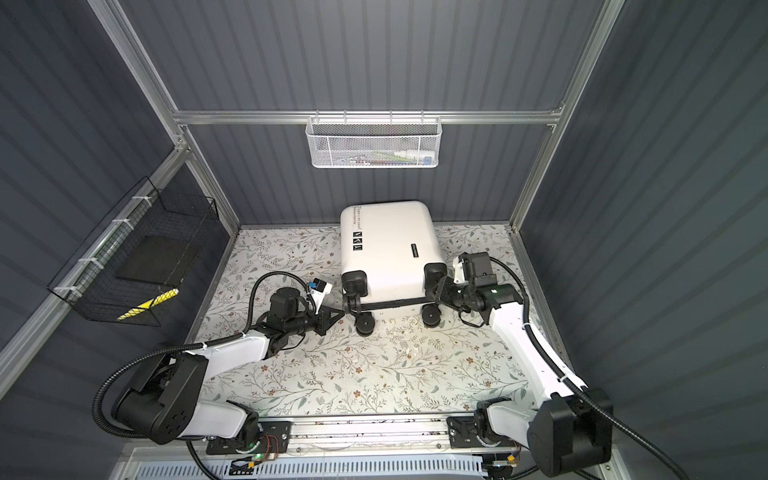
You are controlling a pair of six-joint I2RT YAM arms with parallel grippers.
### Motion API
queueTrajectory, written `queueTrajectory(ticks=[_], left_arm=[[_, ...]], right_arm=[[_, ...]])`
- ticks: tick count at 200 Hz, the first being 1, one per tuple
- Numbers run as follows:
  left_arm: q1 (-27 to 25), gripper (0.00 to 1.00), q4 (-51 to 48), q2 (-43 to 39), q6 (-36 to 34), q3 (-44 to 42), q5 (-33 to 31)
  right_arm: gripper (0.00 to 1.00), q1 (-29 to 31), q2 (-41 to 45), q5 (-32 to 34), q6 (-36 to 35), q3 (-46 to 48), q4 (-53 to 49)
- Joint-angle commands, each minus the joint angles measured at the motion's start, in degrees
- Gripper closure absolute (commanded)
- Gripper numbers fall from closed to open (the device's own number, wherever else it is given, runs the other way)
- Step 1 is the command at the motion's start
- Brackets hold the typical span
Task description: Pack the luggage
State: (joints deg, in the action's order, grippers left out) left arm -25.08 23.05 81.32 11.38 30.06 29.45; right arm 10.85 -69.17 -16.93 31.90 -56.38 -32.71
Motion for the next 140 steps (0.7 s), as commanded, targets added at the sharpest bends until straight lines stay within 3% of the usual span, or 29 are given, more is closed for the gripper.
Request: queueTrajectory(ticks=[1, 87, 140], left_arm=[[-2.1, 1.0, -2.96, -2.81, -0.53, -0.05, 3.27], [-6.62, 1.0, -11.05, -10.62, -6.25, 0.6, -12.83], [-8.91, 1.0, -11.74, -8.43, -8.56, 1.93, -14.83]], right_arm=[[0.98, -0.81, -0.97, 2.34, 5.45, 0.55, 5.26], [0.99, -0.74, -0.22, -0.28, 7.79, -0.51, 6.07], [1.0, 2.34, -1.2, -1.22, 10.73, 0.12, 8.62]])
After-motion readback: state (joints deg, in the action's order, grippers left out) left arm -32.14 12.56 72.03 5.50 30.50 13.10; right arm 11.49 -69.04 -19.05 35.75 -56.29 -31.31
